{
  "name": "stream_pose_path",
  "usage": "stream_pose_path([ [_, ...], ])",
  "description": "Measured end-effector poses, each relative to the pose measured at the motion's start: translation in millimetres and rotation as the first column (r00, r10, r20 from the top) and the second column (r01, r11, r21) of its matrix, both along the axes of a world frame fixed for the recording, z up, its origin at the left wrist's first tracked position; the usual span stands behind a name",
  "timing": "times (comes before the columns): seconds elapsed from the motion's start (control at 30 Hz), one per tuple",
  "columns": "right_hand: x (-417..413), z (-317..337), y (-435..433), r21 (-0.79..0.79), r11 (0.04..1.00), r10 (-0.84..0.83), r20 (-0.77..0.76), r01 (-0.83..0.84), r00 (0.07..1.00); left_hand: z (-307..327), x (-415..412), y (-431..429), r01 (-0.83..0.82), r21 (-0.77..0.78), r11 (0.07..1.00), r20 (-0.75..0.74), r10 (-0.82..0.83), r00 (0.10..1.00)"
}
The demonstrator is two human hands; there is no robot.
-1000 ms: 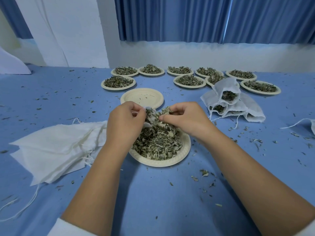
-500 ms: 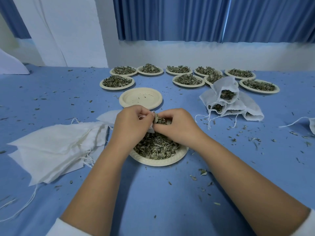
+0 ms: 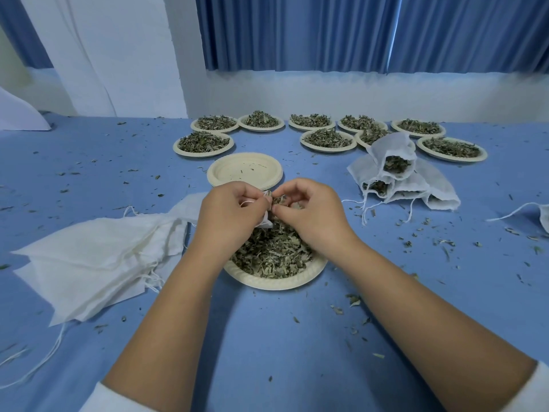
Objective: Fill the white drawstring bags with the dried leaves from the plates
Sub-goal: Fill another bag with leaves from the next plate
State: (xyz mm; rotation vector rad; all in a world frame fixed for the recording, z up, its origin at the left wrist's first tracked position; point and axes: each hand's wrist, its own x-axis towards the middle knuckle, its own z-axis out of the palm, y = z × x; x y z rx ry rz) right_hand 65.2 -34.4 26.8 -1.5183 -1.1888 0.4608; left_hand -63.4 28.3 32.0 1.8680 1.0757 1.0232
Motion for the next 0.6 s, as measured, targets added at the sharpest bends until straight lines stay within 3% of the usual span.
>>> stream_pose_path([
  [0.1,-2,-1,1,-0.02,1.0,0.005,0.053,-0.004,0.999,0,-1,0,0.001,-0.009,1.0,0.009,-0.001,1.0],
  [0.2,0,2,1,-0.039,0.998,0.034,-0.151,-0.04,0.988,1,-3,1,-0.014,-0.032,0.999,0.053,0.016,0.998],
  [0.33,5,3,2,0.021,0.994,0.104,-0.423,-0.105,0.9,5,-4,2,0.006,-0.135,0.991,0.166,0.016,0.986],
  [0.6,10,-4,7,-0.09,0.992,0.029,-0.513,-0.088,0.858,12,-5,0,0.148,-0.252,0.956,0.282,-0.074,0.956],
])
